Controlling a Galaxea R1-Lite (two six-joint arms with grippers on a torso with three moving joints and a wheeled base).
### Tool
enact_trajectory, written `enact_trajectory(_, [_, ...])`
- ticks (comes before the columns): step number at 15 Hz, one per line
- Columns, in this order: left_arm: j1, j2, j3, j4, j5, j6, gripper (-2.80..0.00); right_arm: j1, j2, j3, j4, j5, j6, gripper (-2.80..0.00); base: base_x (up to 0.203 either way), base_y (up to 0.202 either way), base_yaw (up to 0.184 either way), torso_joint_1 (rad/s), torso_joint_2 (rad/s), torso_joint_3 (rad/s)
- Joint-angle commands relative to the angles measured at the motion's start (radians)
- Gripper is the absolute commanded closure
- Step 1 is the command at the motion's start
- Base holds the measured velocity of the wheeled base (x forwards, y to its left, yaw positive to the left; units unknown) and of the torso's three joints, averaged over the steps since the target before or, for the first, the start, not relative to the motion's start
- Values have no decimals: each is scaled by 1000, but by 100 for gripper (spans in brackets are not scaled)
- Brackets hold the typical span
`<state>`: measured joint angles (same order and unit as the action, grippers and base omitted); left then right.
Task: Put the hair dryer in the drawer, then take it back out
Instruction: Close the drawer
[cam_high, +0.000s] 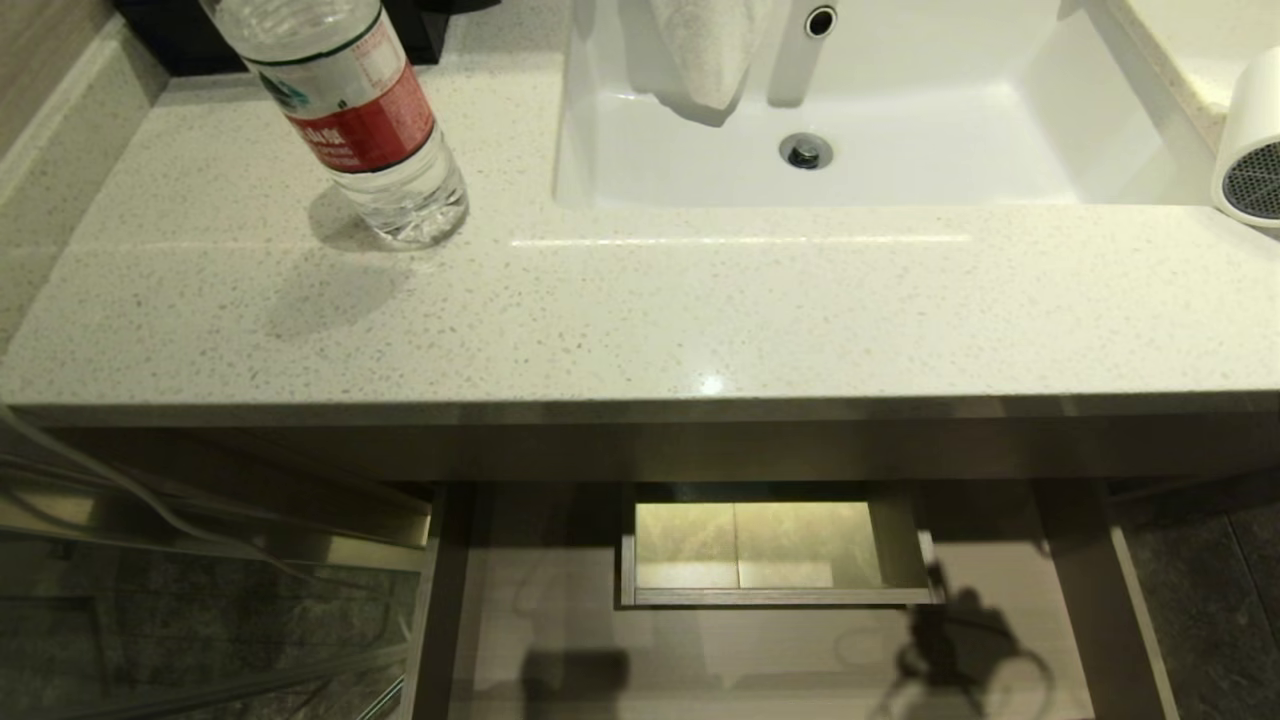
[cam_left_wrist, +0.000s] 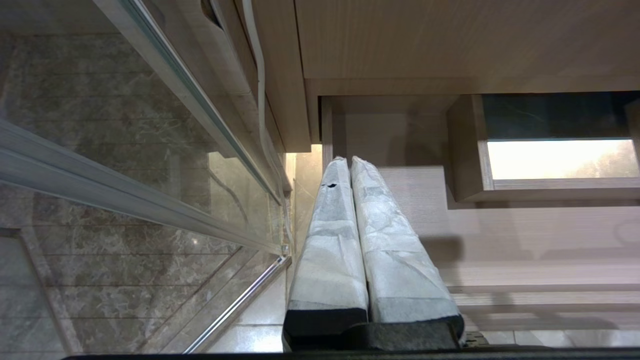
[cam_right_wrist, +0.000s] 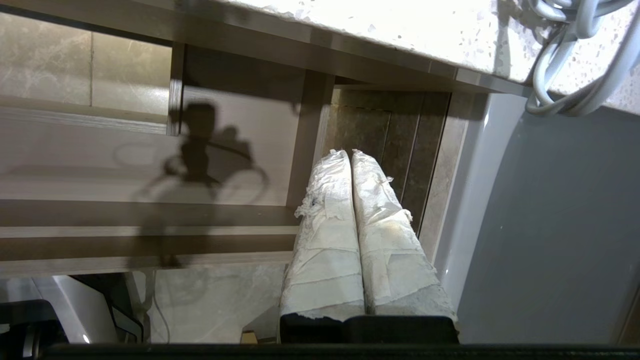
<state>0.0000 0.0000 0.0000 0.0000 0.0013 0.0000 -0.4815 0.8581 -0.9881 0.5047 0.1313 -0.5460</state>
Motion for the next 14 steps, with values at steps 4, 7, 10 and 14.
enact_trajectory(4, [0, 0, 0, 0, 0, 0, 0, 0, -6, -1, 3, 0, -3, 0, 0, 0, 0, -18, 49, 29])
enact_trajectory(7, [0, 0, 0, 0, 0, 0, 0, 0, -11, 0, -2, 1, -5, 0, 0, 0, 0, -110, 320, 217])
enact_trajectory(10, [0, 0, 0, 0, 0, 0, 0, 0, -1, -9, 14, -4, 0, 0, 0, 0, 0, -127, 407, 267])
enact_trajectory(14, [0, 0, 0, 0, 0, 0, 0, -1, 8, -16, 28, -4, 5, 0, 0, 0, 0, -19, 76, 54])
